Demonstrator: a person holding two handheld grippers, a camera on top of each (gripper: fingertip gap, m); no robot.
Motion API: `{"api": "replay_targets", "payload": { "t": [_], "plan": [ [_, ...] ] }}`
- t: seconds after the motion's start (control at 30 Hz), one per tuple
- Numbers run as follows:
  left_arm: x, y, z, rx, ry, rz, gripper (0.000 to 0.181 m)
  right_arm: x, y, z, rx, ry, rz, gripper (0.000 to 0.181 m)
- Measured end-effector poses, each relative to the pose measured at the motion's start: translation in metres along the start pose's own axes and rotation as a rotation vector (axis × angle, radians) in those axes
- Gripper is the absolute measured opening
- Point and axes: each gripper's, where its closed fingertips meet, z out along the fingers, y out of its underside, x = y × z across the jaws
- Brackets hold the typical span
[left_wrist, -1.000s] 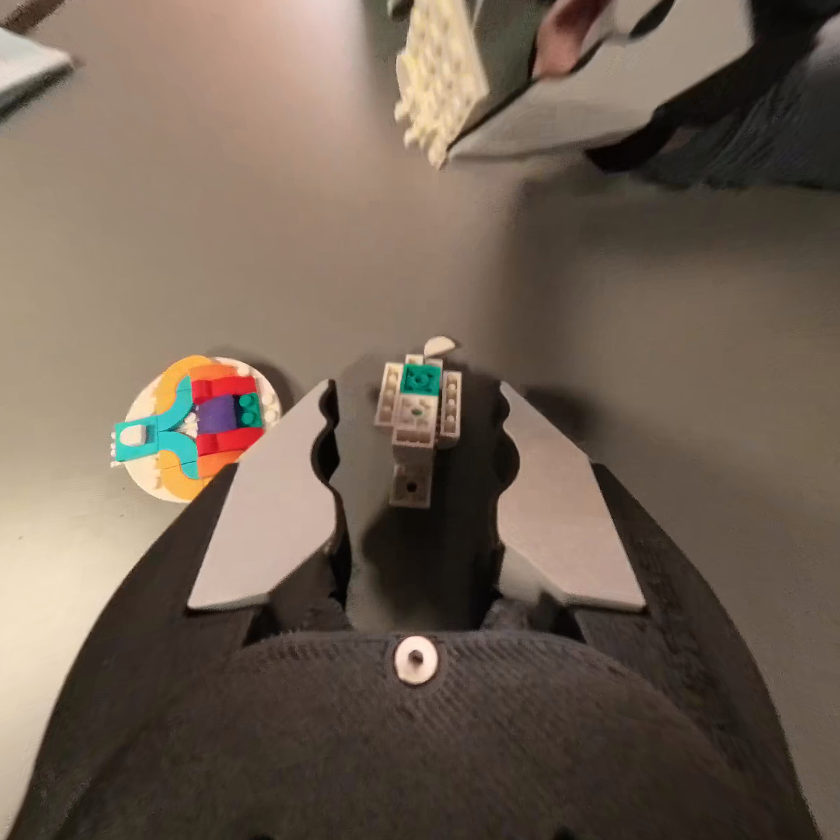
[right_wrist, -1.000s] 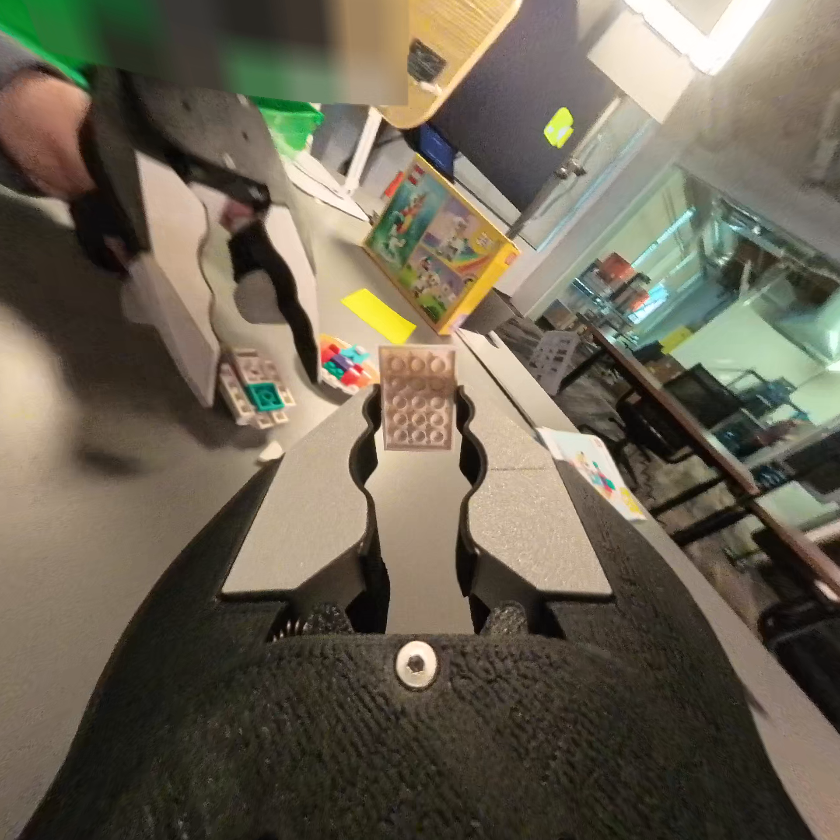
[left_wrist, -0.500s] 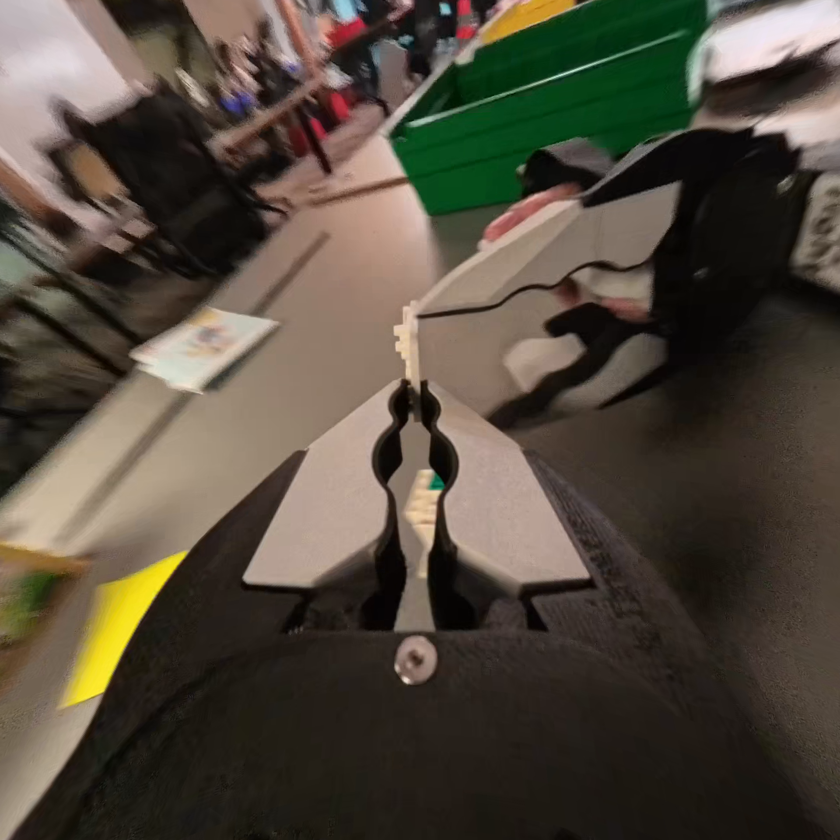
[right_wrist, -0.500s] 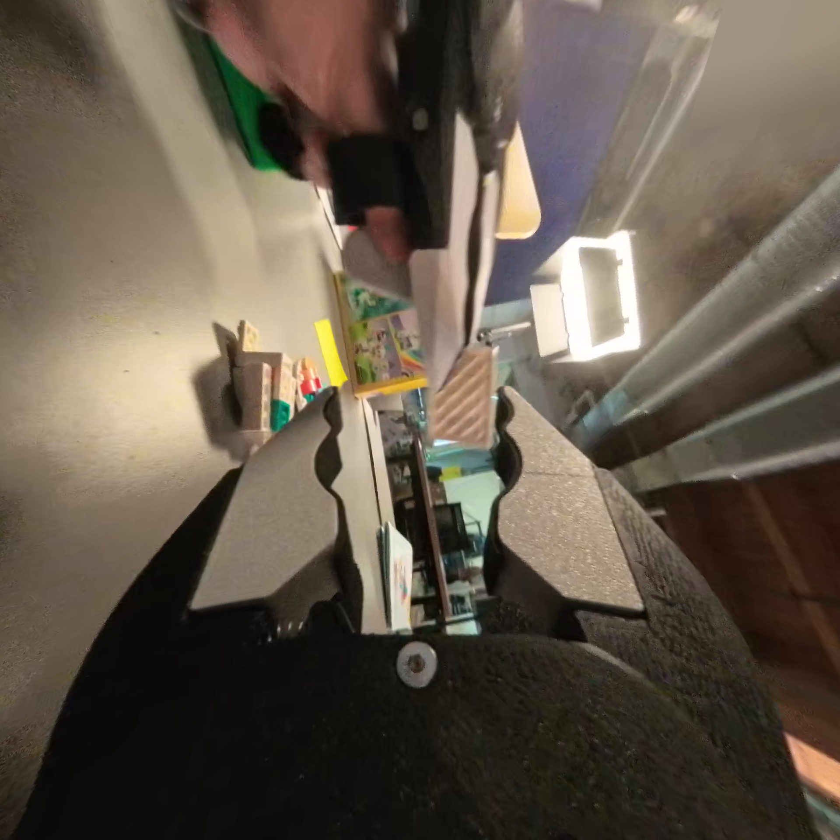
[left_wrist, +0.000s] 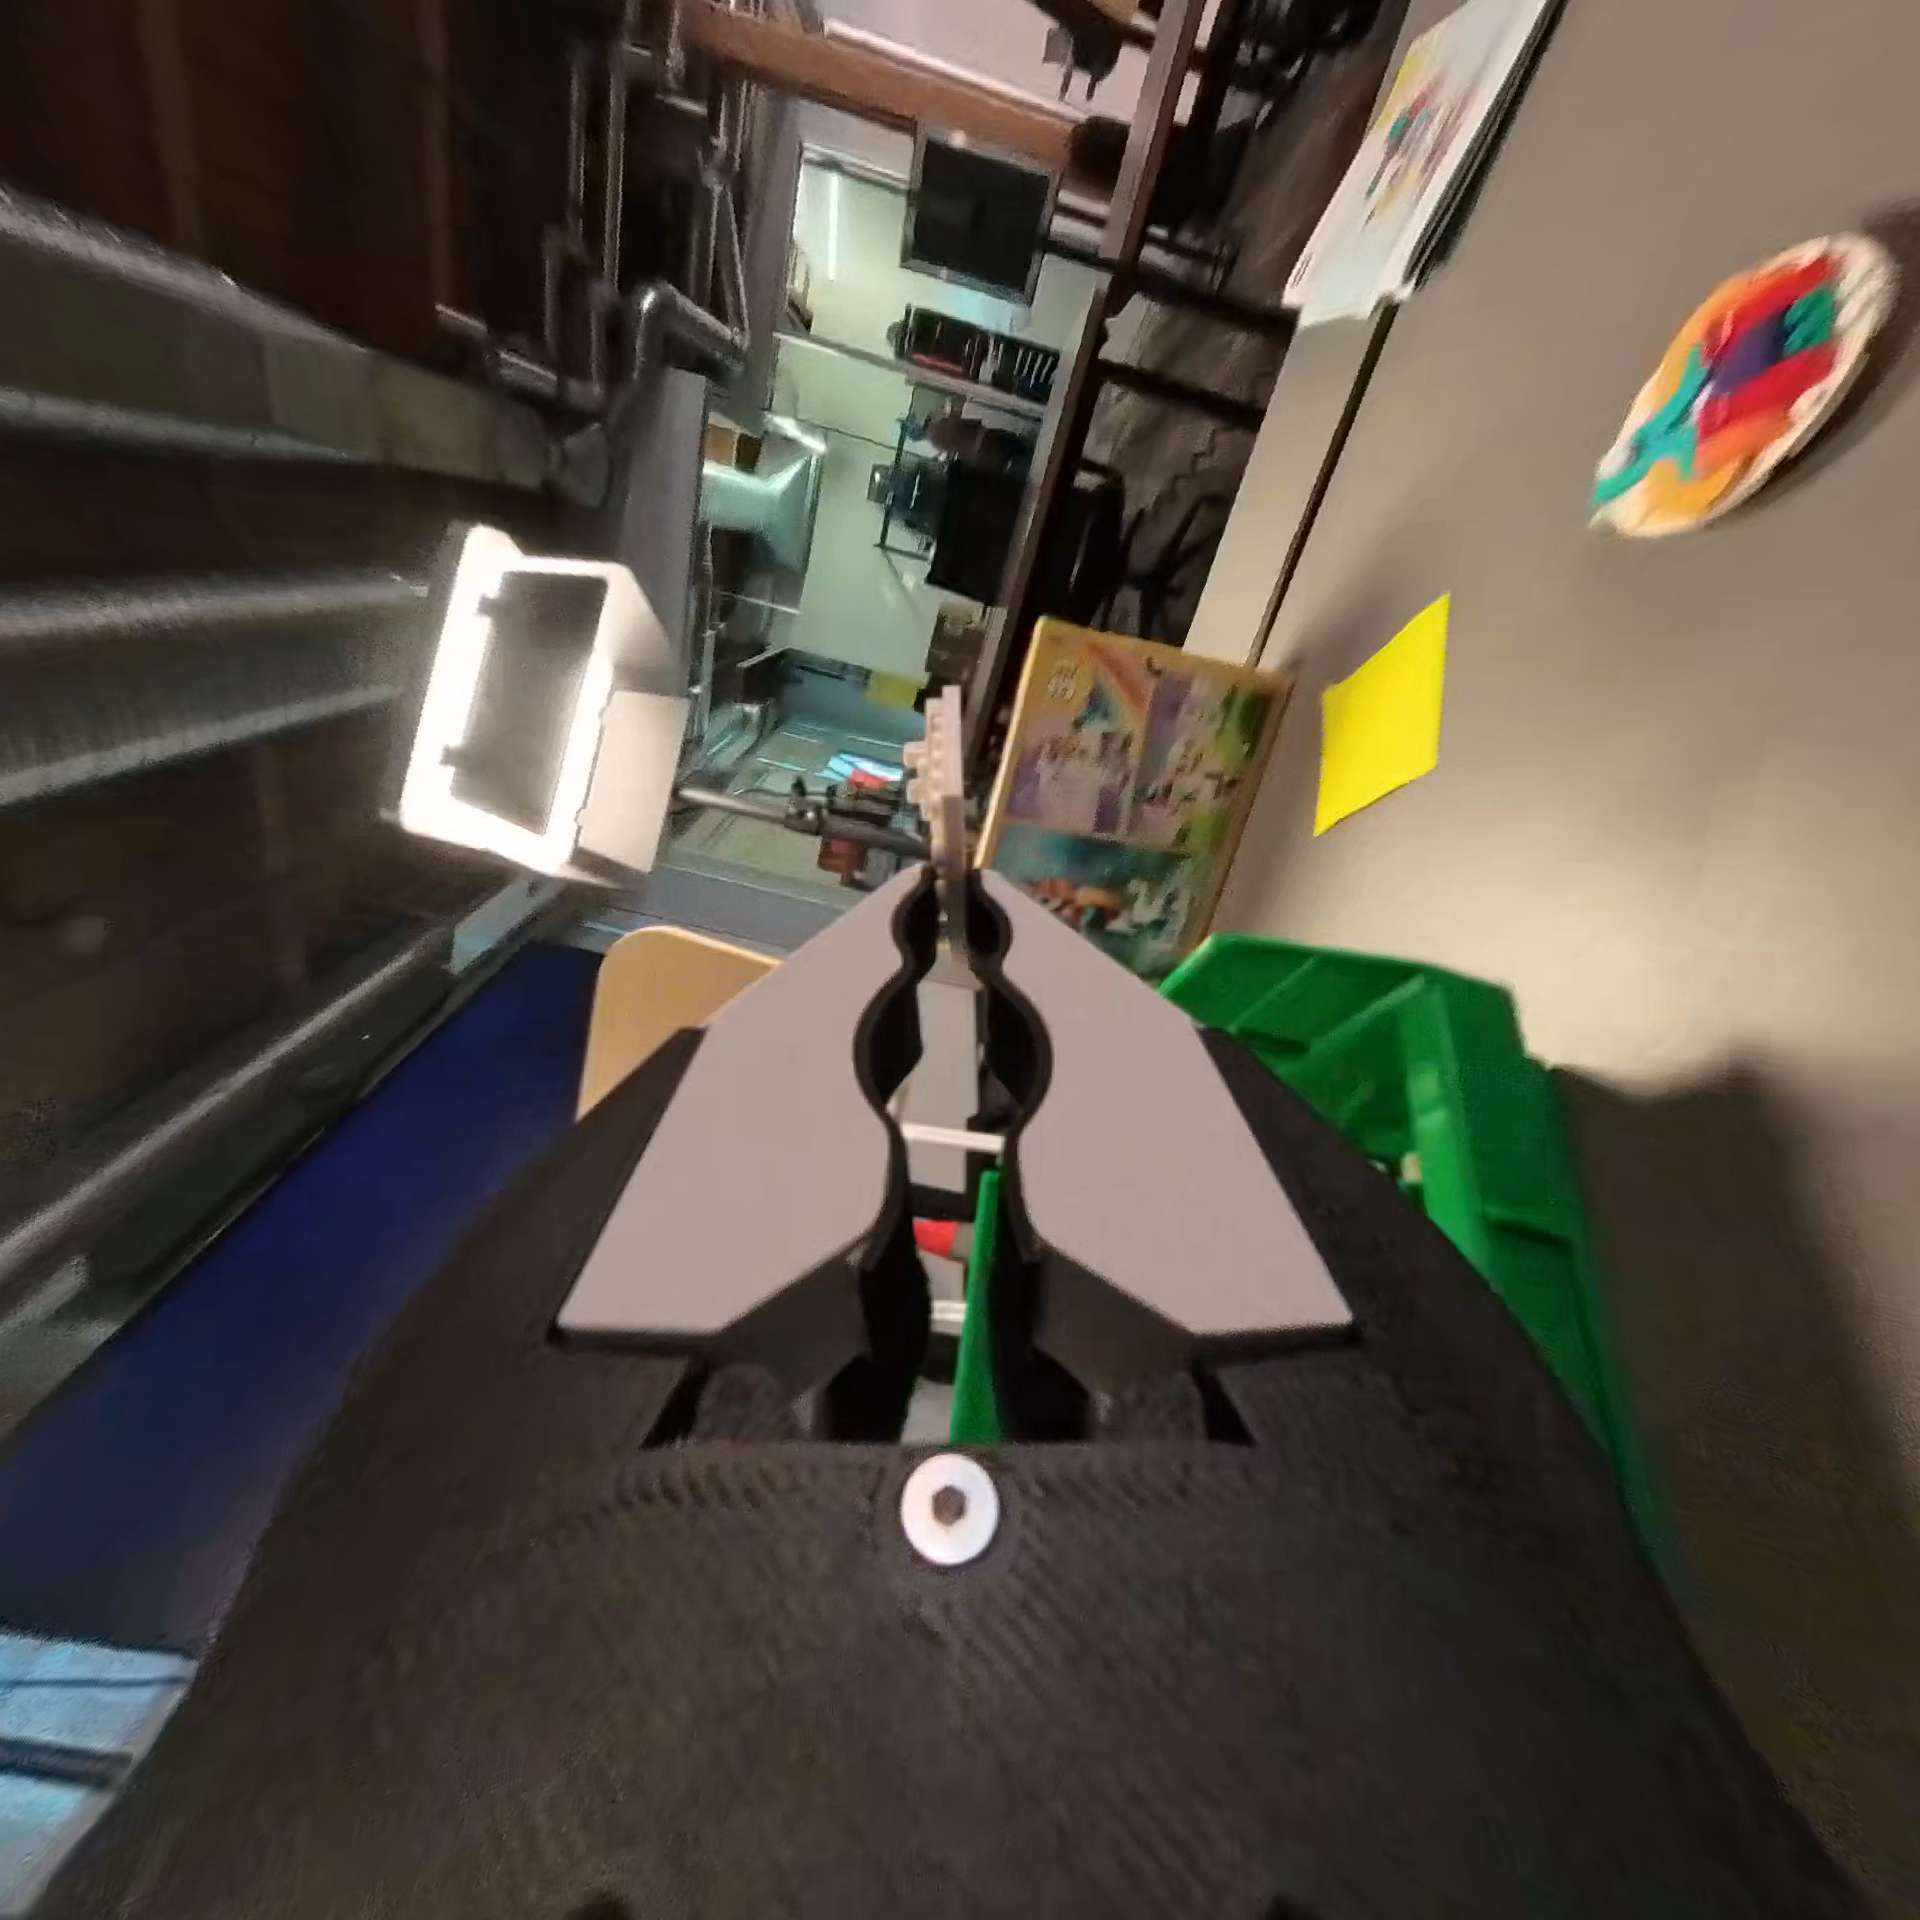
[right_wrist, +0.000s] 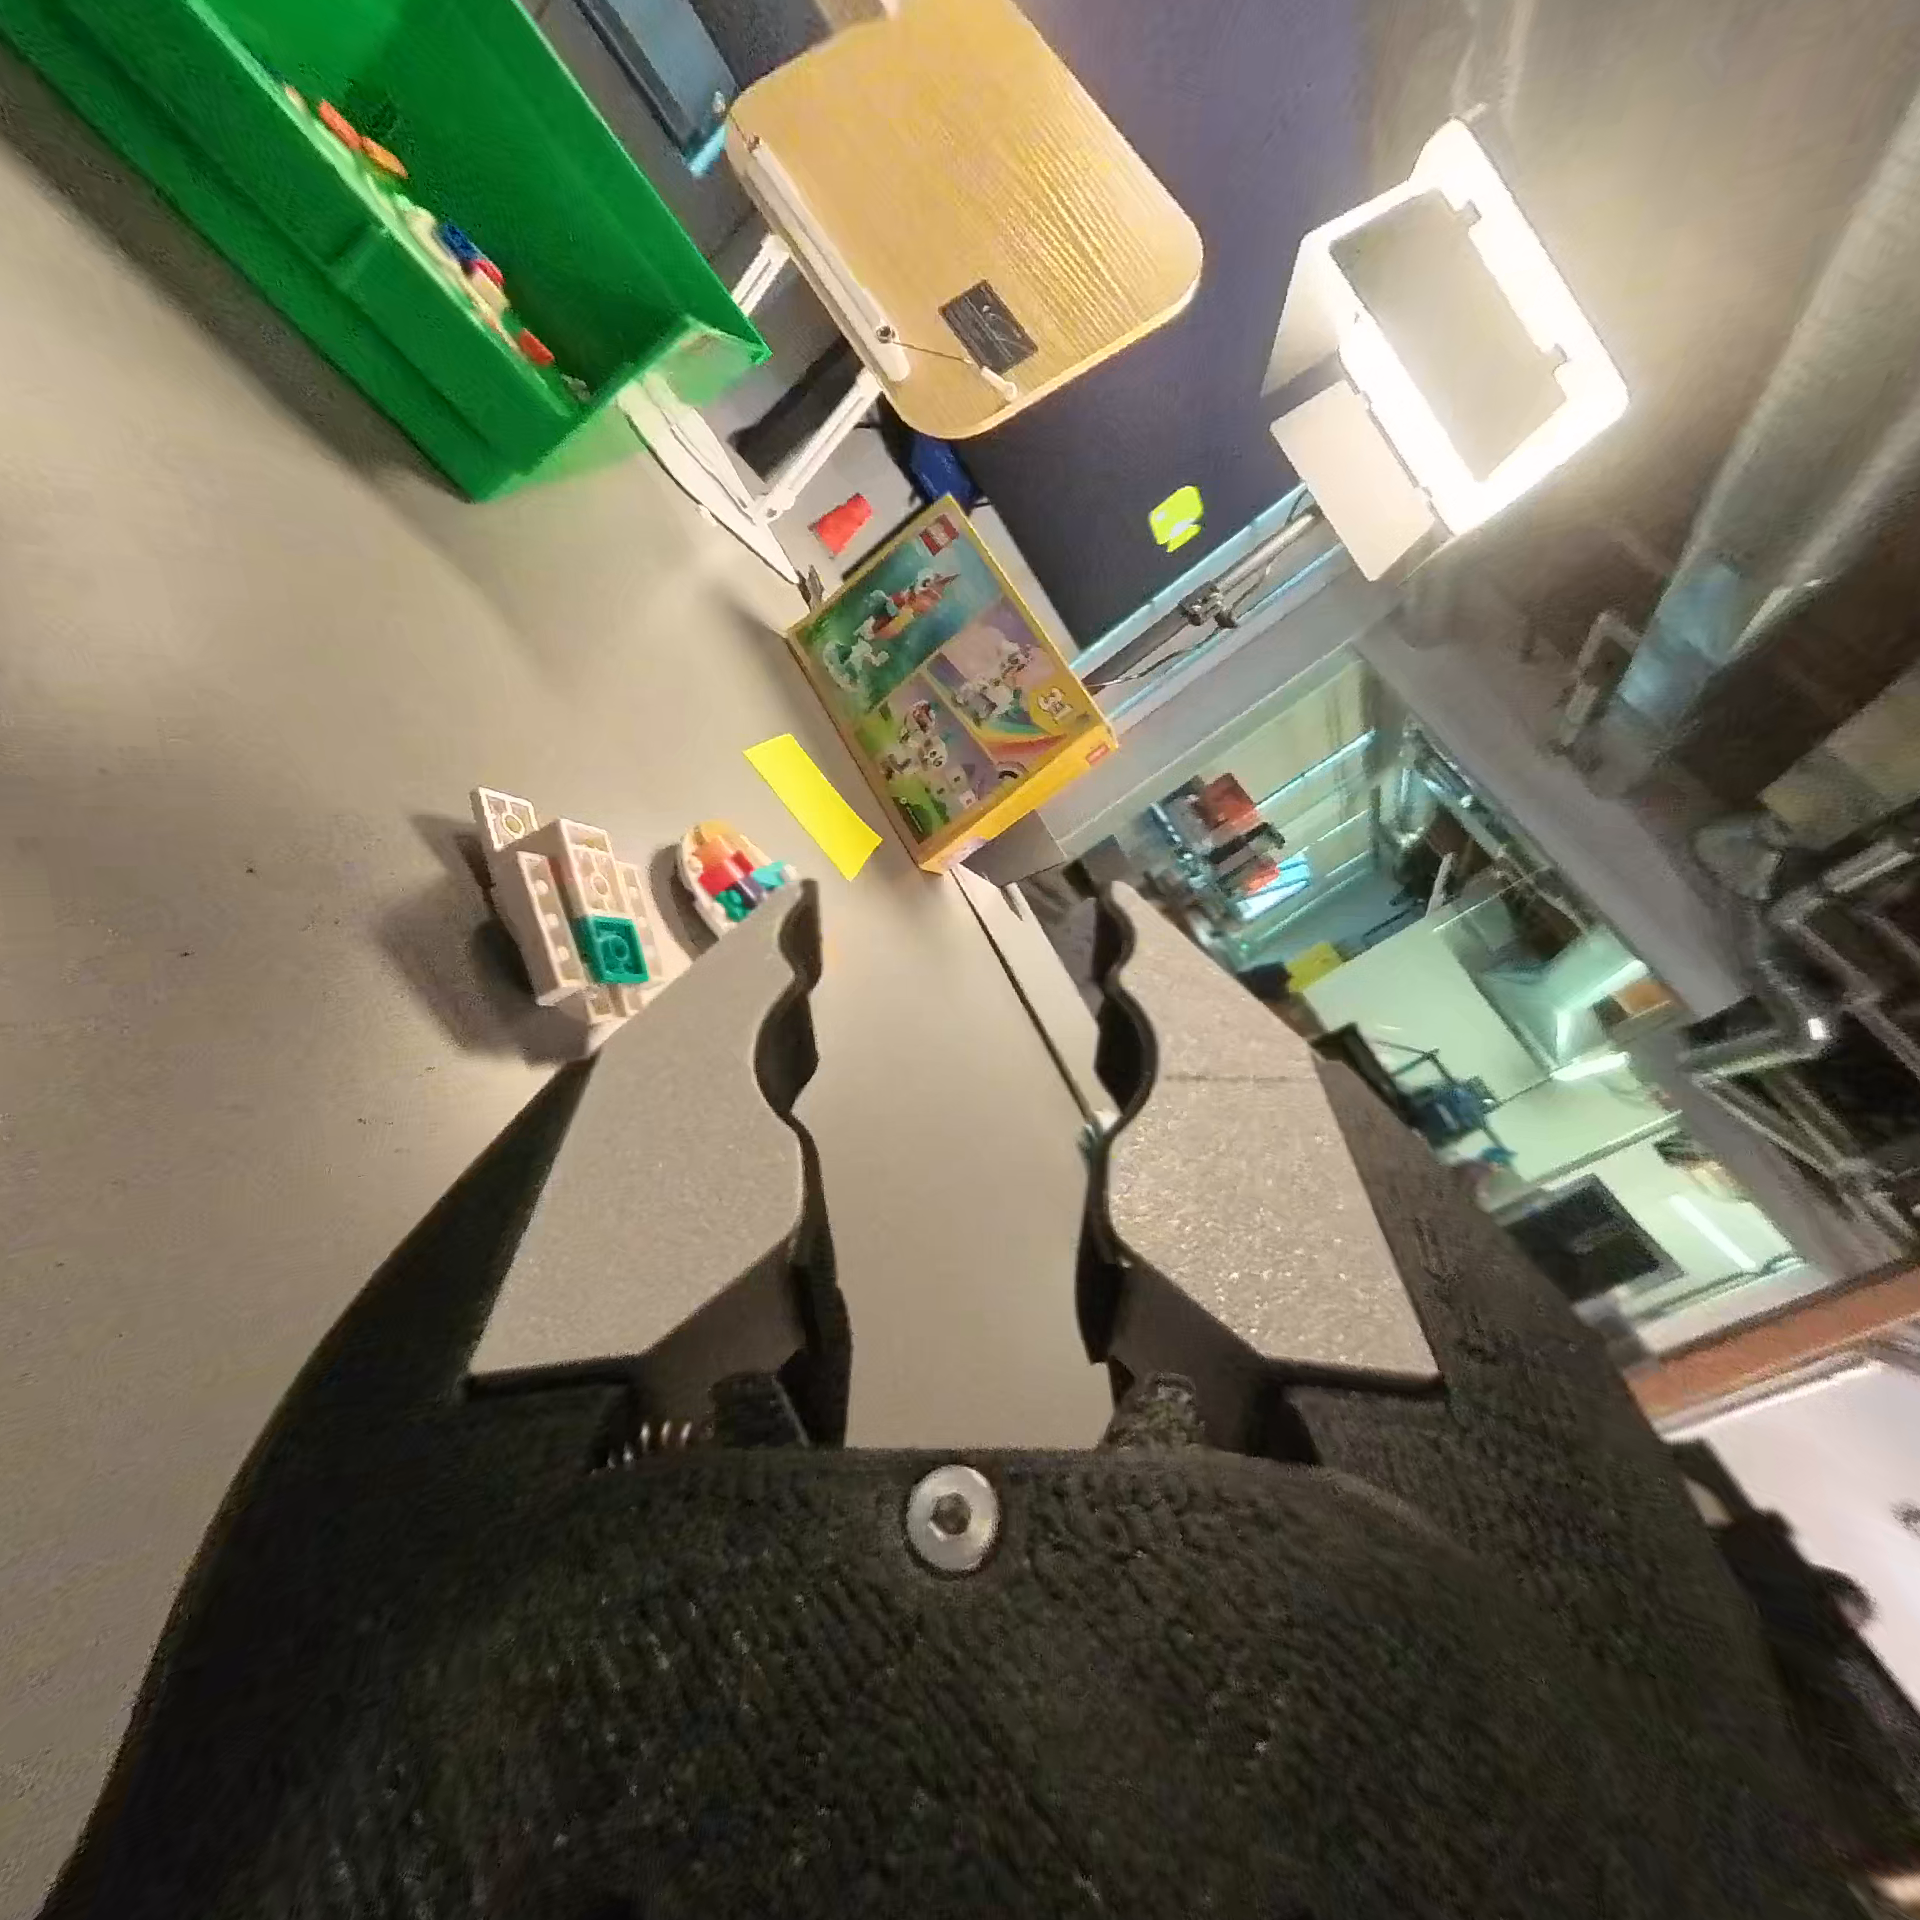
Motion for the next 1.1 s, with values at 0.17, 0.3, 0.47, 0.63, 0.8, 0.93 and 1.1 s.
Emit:
{"api": "replay_targets", "payload": {
  "t": [0.17, 0.3, 0.47, 0.63, 0.8, 0.93, 1.1],
  "plan": [
    [0.014, -0.017, -0.008, 0.112, 0.07, 0.184, 0.004, -0.02, -0.043, 0.012, 0.066, -0.363, 0.35, 0.037],
    [0.041, -0.051, -0.002, 0.254, 0.109, 0.396, 0.003, -0.033, -0.078, 0.026, 0.016, -0.686, 0.399, 0.036],
    [0.064, -0.077, 0.012, 0.319, 0.055, 0.536, 0.004, -0.021, -0.088, 0.056, -0.051, -0.812, 1.016, 0.036],
    [0.076, -0.101, 0.016, 0.372, -0.02, 0.568, 0.004, -0.026, -0.08, 0.063, -0.043, -0.864, 1.407, 0.031],
    [0.089, -0.12, 0.014, 0.444, 0.051, 0.389, 0.008, -0.021, -0.063, 0.051, 0.05, -0.815, 1.408, 0.012],
    [0.112, -0.121, 0.021, 0.426, 0.354, -0.036, 0.051, -0.007, -0.045, 0.041, 0.122, -0.692, 1.31, 0.011],
    [0.124, -0.163, -0.003, 0.584, 1.023, -0.891, 0.065, -0.007, -0.046, 0.021, 0.183, -0.712, 1.064, 0.012]
  ]
}}
